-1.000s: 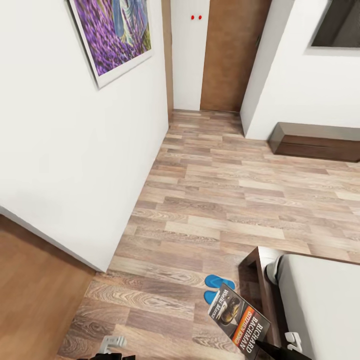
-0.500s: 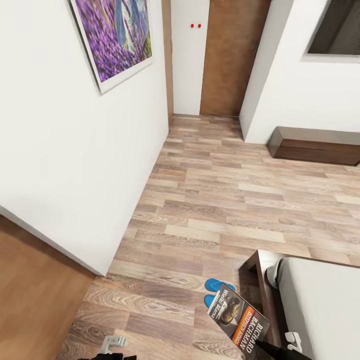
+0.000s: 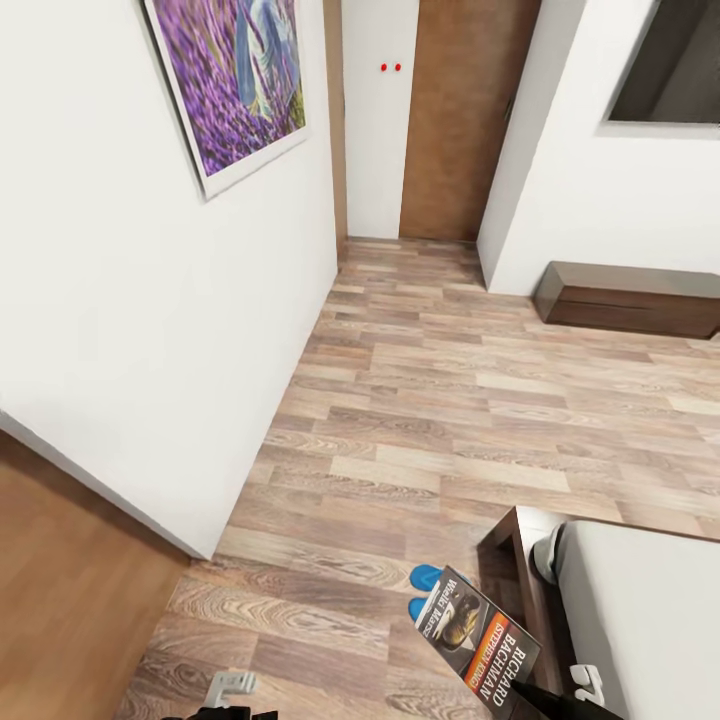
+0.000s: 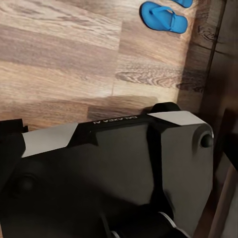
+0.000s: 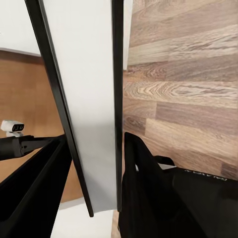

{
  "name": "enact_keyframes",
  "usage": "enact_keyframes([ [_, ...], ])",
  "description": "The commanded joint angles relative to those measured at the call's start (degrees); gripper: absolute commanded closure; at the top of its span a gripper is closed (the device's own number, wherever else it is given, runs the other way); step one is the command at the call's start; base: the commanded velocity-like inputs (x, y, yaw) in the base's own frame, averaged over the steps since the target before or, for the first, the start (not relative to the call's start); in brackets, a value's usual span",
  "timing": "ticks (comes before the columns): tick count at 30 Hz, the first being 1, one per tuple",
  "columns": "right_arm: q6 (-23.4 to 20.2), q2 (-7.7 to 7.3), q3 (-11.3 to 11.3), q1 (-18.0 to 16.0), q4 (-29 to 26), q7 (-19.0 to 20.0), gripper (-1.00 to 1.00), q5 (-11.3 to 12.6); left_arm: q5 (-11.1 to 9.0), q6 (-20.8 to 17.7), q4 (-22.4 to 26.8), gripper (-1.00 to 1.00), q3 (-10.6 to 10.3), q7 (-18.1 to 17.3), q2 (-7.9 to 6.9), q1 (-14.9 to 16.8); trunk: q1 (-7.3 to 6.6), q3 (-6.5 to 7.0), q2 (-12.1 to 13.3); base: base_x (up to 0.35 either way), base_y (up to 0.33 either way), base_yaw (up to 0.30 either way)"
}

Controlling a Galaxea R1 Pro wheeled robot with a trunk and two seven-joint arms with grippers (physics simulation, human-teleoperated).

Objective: In the bedroom, move the book from the bed onto either nightstand, and place the two sandals side by side next to the bed.

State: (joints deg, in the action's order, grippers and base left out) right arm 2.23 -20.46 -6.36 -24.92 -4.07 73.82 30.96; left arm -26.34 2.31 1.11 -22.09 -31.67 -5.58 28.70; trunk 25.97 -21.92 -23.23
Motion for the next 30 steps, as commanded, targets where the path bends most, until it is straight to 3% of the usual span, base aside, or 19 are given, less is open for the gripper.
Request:
enact_keyframes([
  [1, 0.2, -0.02, -0.5, 0.0, 0.0, 0.1, 1.0, 0.4, -0.4, 0.2, -0.1, -1.0, -0.5, -0.2, 0.01, 0.0, 0.03, 0.01, -0.1, 0.0, 0.0, 0.0],
  [30, 0.2, -0.03, -0.5, 0.0, 0.0, 0.1, 1.0, 0.4, -0.4, 0.3, -0.1, -1.0, -0.3, -0.1, 0.48, 0.0, 0.03, 2.69, -0.1, 0.0, 0.0, 0.0],
])
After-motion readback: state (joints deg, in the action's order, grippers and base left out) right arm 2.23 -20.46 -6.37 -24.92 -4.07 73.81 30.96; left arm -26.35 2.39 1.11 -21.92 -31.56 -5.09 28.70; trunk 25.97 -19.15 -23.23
